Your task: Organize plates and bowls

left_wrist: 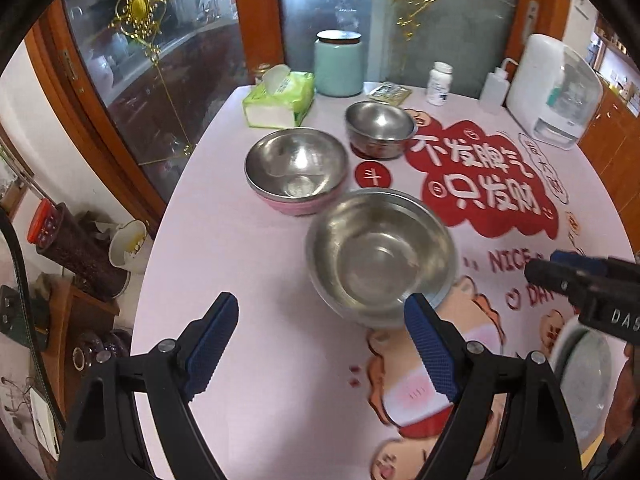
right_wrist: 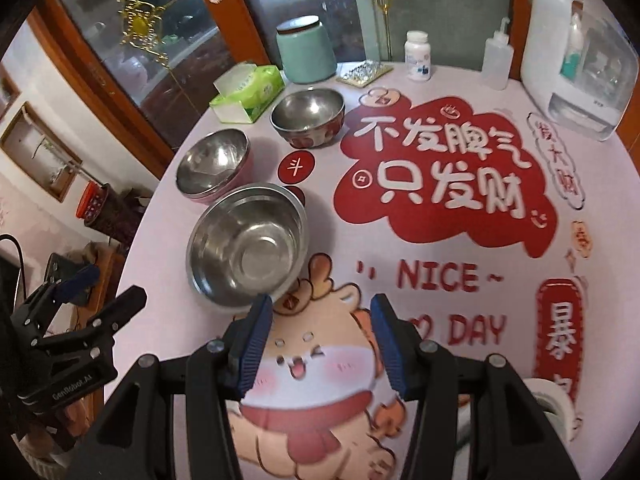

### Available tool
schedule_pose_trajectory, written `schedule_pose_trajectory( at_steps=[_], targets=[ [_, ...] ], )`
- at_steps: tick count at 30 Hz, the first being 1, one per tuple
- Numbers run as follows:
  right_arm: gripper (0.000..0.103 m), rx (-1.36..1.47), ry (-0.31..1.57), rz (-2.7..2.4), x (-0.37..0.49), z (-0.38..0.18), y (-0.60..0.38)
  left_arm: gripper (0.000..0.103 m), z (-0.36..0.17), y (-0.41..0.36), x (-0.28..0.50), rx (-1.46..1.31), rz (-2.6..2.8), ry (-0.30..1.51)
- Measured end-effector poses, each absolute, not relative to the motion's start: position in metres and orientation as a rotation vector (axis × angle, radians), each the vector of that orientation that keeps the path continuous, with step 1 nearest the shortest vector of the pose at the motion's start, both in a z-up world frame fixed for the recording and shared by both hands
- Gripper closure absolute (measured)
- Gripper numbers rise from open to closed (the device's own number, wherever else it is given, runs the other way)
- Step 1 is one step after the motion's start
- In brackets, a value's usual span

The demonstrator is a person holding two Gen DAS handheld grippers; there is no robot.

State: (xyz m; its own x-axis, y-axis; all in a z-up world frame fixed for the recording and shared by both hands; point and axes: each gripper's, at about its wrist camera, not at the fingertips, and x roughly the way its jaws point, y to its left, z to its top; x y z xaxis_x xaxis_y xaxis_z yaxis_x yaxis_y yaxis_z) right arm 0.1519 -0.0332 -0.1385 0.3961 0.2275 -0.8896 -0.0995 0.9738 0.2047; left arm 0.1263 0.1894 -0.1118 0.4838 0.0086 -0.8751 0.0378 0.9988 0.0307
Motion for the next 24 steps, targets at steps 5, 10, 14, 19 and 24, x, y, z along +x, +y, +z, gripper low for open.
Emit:
schedule_pose_trajectory(
  at_steps=[5,10,14,19,24],
  targets=[
    [0.052,0.137,1.178,0.174,0.18,-0.163,-0.022,0.019,-0.136,0.211,0.161,-0.023,-0.012,1.088],
    [0.052,0.147,1.215,0.164,0.206,-0.183,-0.012,0.019,-0.164,0.224,0.191,-0.109,-0.007,1.125],
    [0.06,0.142,1.256,0.163,0.221,-0.199,-0.005,0.023,-0.184,0.228,0.209,-0.158,-0.035,1.169],
    [0.087,0.166,1.329,0.195,0.231,-0.216,0.001,0.06,-0.201,0.221,0.22,-0.147,-0.097,1.238],
    [0.093,0.158,1.339,0.207,0.232,-0.218,0.006,0.087,-0.211,0.217,0.223,-0.159,-0.125,1.276]
  ],
)
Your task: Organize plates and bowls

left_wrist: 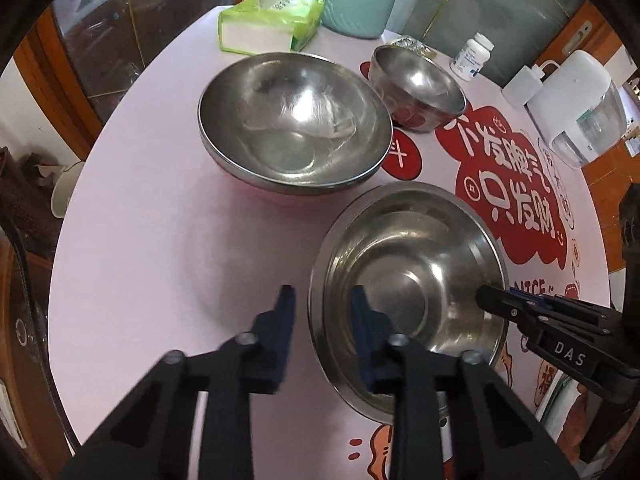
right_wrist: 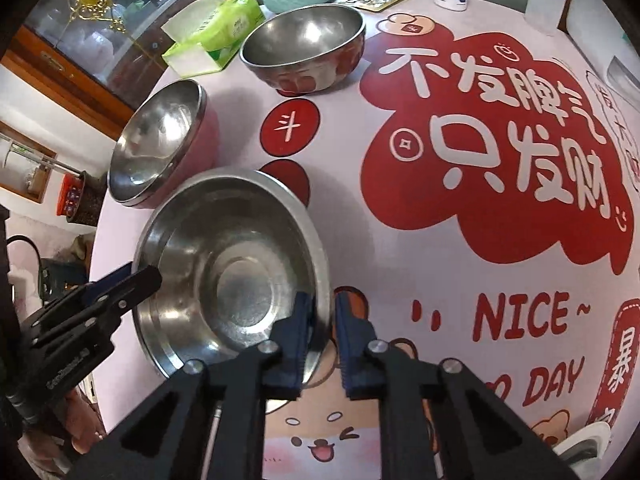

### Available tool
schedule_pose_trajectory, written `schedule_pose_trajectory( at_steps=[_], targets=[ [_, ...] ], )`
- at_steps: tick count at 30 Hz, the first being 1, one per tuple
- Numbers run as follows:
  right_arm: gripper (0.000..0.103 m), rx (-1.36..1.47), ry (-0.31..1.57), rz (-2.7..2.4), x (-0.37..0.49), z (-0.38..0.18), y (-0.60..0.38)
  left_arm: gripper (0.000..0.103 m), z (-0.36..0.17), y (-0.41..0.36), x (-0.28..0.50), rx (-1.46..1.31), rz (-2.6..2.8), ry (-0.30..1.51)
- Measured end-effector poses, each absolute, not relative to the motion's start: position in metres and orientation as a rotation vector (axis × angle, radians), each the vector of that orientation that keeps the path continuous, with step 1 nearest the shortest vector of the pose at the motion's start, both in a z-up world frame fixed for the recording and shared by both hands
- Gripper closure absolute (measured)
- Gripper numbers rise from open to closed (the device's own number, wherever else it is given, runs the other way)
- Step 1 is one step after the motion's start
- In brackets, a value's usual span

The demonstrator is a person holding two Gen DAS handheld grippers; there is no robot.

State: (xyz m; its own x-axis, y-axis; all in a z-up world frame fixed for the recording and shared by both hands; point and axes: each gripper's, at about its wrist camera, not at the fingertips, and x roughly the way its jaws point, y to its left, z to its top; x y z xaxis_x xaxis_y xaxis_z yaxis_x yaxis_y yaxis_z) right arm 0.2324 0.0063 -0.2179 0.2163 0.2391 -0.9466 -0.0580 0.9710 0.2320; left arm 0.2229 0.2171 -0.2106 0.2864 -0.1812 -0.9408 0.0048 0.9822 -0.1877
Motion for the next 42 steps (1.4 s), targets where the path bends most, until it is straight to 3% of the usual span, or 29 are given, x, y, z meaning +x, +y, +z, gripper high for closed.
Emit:
schedule_pose_trajectory(
  at_steps=[5,15,26,42],
  targets=[
    [0.093,0.164,1.34,0.2,0.232,-0.218,0.004,0.092,-0.213,0.213,0.222,-0.139,-0.135,1.284],
    [0.093,0.2,1.309,0.197,0.211,-0.197,-0.004,0.092,-0.179,0.21,0.197,-0.148,-0.172,1.248],
    [0.093,0.122,1.265,0.243,0.132,-0.16,-0.017,0.092,-0.139,0.198,0.111,-0.145,-0.188,1.206],
    [0.091,0.043,1.392,0.31,0.007,-0.212,-0.055,0.092,-0.178,0.149,-0.022,-0.126,-0.142,1.317]
  ],
)
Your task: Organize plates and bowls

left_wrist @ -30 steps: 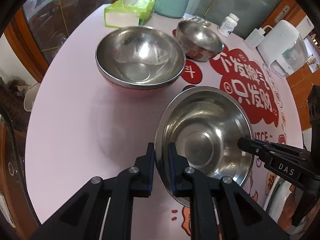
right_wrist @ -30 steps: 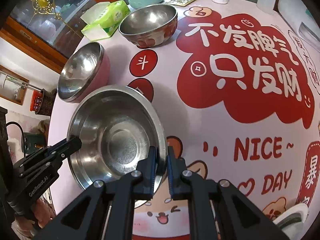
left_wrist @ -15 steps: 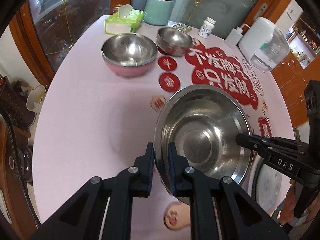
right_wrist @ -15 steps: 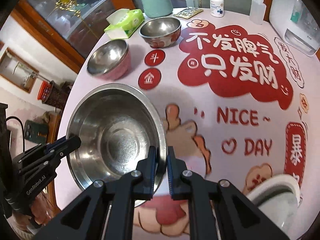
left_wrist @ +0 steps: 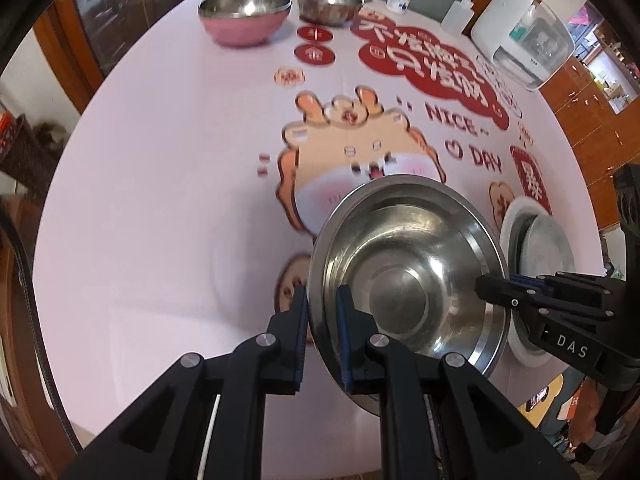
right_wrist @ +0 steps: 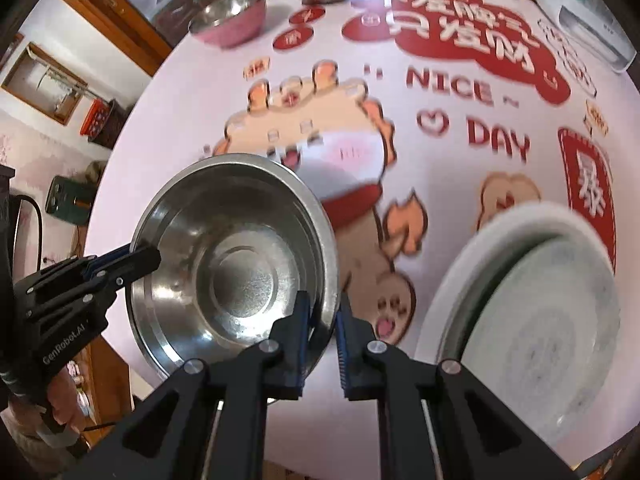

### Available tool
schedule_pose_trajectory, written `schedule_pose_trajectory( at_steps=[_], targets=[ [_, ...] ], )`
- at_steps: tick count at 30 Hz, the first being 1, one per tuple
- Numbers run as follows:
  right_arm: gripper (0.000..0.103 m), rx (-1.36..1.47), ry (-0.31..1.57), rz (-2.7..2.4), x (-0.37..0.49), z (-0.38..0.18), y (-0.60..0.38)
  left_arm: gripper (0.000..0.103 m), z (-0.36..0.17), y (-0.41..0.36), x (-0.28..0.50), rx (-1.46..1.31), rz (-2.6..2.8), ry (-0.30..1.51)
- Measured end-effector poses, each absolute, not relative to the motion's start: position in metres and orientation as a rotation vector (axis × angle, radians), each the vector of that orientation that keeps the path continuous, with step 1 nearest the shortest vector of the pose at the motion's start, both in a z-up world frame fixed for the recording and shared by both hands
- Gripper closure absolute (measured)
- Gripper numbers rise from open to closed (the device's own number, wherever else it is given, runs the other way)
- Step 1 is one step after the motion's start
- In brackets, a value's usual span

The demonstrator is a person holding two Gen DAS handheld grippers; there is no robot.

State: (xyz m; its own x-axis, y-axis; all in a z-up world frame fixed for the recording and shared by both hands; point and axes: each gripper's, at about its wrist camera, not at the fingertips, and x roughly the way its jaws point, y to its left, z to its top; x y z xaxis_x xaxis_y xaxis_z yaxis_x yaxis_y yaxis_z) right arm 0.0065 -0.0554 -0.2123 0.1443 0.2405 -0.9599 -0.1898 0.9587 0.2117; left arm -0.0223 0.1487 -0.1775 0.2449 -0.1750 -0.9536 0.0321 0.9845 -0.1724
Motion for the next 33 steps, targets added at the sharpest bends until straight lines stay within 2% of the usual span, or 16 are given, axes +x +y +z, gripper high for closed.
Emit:
schedule_pose_trajectory(
  at_steps=[8,22,25,29,33],
  targets=[
    [0.091,-0.012,1.371,0.315,-0.012,-0.217,-0.058,0.092,-0.188,0.137,-0.04,-0.107,-0.111,1.315],
    [0.09,-0.015,1.355,0.325,-0.007,-0.222,-0.055,0.092,-0.185,0.138,-0.028,-0.085,-0.07,1.259],
    [0.09,-0.029,1.353,0.326,-0.007,-0.222,-0.053,0.09,-0.184,0.137,-0.027,-0.073,-0.073,1.251],
    [0.089,-0.045,1.359,0.319,-0.006,-0.221,-0.051,0.079,-0.182,0.137,-0.027,-0.067,-0.065,1.242],
    [0.087,-0.052,1.361,0.315,-0.005,-0.22,-0.052,0.076,-0.179,0.14,-0.026,-0.06,-0.054,1.234]
  ],
)
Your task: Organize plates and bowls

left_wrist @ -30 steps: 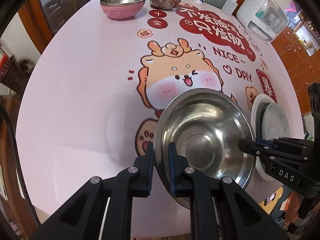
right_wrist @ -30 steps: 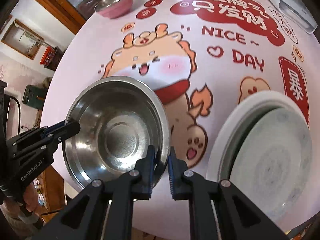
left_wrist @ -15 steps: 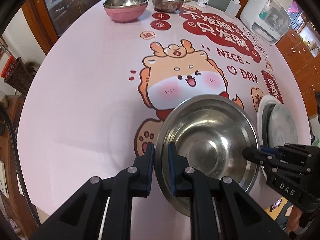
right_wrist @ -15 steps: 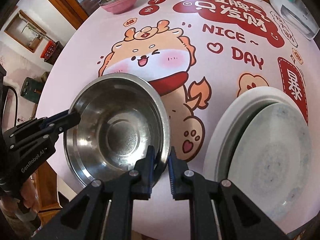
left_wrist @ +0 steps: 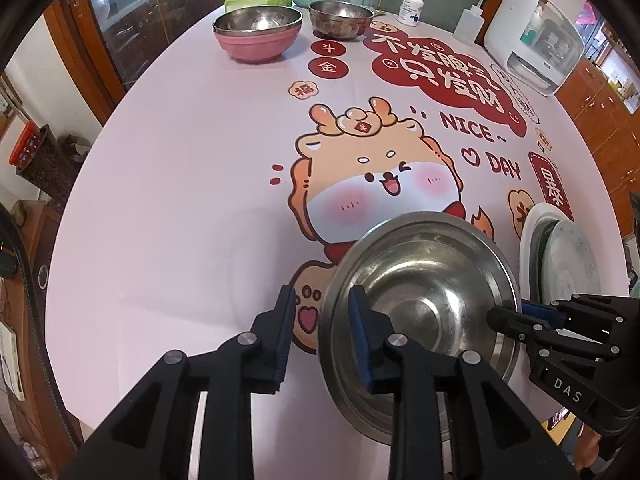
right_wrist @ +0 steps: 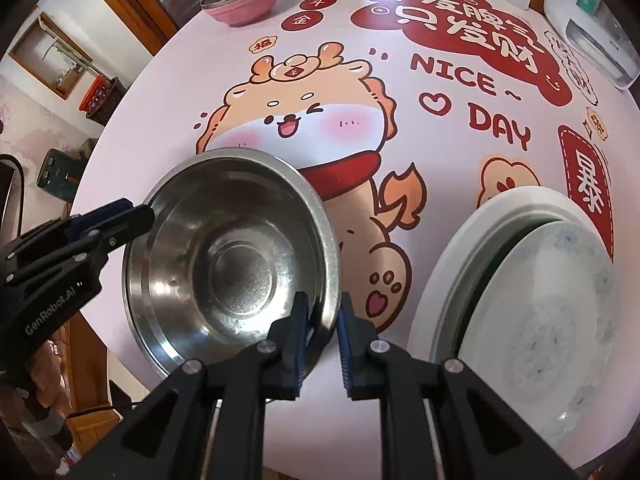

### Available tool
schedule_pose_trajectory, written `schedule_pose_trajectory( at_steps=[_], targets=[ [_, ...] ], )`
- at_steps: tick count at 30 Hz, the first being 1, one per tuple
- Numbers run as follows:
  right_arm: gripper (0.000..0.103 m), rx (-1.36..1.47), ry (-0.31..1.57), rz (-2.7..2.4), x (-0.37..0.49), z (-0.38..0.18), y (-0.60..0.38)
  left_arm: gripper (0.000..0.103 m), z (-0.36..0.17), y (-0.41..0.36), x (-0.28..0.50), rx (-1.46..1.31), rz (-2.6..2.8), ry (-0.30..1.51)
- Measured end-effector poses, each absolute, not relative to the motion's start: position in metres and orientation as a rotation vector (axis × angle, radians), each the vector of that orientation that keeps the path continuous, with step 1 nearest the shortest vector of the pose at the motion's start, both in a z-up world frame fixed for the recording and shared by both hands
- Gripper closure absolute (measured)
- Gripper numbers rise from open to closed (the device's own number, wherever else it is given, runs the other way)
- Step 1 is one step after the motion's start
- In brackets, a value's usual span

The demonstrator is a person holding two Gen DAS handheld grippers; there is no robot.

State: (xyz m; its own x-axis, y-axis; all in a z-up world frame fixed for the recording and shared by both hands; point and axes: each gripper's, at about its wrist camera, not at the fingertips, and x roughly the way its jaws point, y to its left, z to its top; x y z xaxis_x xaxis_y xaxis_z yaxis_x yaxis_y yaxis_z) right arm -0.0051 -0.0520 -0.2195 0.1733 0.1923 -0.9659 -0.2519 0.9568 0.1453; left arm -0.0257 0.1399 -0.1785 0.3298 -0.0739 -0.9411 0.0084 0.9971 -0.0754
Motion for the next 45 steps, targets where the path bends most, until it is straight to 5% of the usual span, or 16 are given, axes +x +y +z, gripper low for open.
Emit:
schedule_pose_trajectory(
  at_steps=[4,24,33,38,45],
  targets=[
    [0.071,-0.03,1.347,0.31,-0.005,-0.213,-0.057,0.071,-0.174,0.145,-0.025,-0.063,-0.038,1.224],
    [0.071,0.019,1.284,0.354,-0.003,-0.179,-0.054,0.057,-0.125,0.148,-0.029,-0.042,-0.024,1.133],
    [0.071,0.089,1.288,0.394,0.008,-0.167,-0.05,0.038,-0.098,0.147,-0.034,0.033,-0.017,1.081],
    [0.071,0.108,1.261,0.418,0.019,-0.144,-0.047,0.036,-0.075,0.153,-0.029,0.065,-0.032,1.047],
    [0.071,0.067,1.153,0.44,0.042,-0.092,-0.036,0.018,-0.039,0.168,-0.006,0.154,-0.04,0.981]
  ],
)
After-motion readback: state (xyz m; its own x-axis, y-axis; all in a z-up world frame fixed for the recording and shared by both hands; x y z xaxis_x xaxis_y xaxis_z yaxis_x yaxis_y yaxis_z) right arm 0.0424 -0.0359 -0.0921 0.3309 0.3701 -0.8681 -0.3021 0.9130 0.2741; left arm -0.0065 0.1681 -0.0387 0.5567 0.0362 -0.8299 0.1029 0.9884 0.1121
